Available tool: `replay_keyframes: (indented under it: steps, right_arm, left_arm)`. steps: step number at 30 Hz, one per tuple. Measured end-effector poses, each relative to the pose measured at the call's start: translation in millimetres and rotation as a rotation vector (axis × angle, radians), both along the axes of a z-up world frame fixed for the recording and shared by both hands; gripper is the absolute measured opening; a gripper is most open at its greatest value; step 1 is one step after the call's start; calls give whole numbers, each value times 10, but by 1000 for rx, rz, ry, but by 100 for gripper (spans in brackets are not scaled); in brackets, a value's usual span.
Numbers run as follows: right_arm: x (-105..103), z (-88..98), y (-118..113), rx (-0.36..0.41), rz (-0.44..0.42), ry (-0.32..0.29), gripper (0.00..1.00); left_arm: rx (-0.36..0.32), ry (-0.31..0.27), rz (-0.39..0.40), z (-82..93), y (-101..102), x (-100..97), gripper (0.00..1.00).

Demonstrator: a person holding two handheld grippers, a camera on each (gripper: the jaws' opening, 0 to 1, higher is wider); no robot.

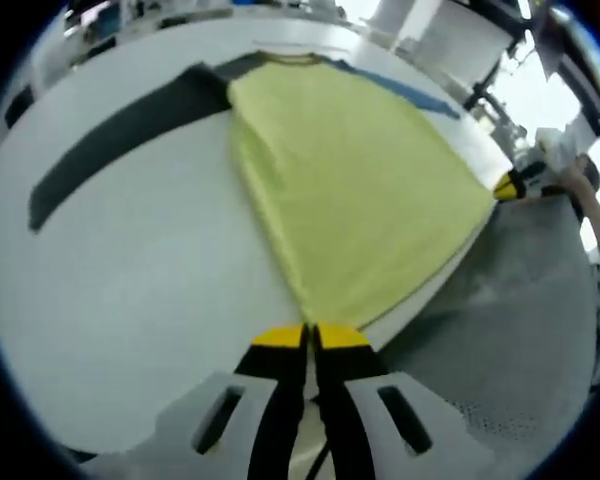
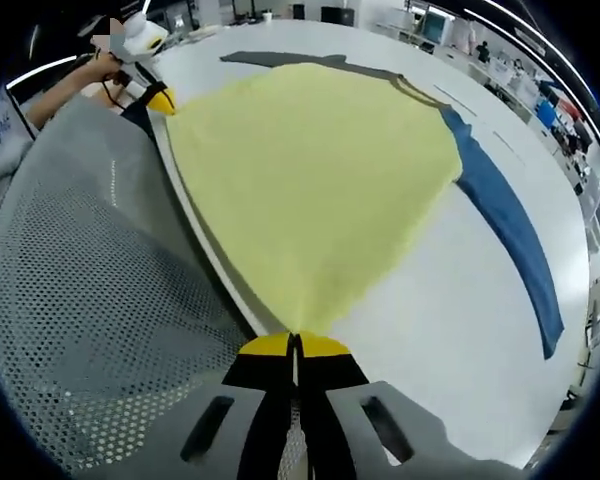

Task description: Fold the garment on the visible template until the final outline fits inside the template.

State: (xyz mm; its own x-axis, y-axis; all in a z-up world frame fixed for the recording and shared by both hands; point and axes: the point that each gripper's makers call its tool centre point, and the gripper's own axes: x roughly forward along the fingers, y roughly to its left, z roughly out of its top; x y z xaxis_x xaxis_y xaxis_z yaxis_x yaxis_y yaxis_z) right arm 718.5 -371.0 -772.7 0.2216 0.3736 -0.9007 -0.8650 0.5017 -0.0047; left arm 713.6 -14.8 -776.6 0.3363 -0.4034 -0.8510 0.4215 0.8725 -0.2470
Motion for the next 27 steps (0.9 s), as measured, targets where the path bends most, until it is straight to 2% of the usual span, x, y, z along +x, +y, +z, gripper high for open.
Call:
replay_keyframes:
  steps: [19,27]
  right_arm:
    - [-6,-91,-7,-18,14,21,1]
    - [-2,-97,4,6,-2,15,2]
  left_arm:
    - [75,11,-62,-36,-11,14,0]
    - [73,13,-80,-44,2,12,0]
